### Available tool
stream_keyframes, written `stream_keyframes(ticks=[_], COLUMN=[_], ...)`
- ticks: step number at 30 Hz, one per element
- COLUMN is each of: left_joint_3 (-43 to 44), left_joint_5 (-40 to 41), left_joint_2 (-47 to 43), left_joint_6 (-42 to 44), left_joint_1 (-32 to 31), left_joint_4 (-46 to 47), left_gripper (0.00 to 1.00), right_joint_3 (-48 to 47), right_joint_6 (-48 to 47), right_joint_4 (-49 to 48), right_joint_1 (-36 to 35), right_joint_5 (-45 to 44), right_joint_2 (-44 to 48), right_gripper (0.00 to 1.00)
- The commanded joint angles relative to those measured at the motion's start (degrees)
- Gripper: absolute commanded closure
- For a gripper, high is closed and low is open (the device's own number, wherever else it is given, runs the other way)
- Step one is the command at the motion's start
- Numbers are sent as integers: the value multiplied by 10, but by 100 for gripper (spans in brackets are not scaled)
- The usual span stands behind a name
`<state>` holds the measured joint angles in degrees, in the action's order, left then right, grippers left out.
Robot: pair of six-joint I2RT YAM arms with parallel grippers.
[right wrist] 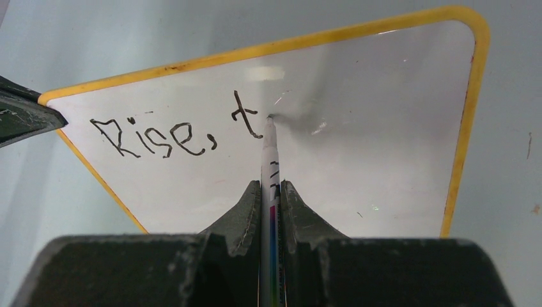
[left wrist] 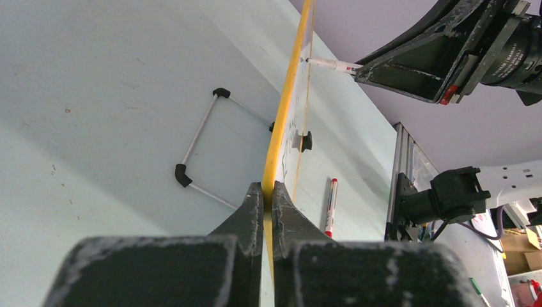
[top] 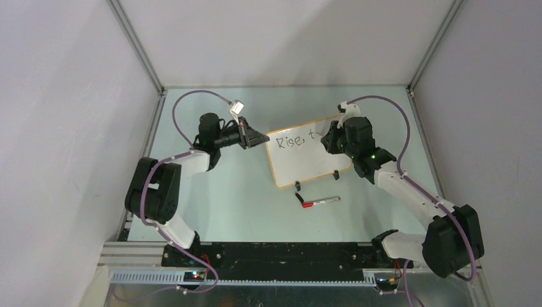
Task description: Write a sentence on the whiteboard
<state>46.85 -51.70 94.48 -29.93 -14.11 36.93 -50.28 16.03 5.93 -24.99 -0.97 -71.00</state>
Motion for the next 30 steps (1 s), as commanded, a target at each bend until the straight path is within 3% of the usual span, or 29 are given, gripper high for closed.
stream_keyframes(ticks=[1, 30], left_joint_3=[9, 7], left_joint_5=[-4, -5], left_joint_2=[-20, -22], left_joint_6=[16, 17], left_joint_1=[5, 4], left_joint_4=[6, 6], left_gripper=[98, 98], right_joint_3=[-32, -37], right_joint_6=[0, 0], right_joint_4=[-13, 24], right_joint_1=[3, 7], right_joint_5=[3, 2], right_joint_2=[-6, -16], right_gripper=[100, 100])
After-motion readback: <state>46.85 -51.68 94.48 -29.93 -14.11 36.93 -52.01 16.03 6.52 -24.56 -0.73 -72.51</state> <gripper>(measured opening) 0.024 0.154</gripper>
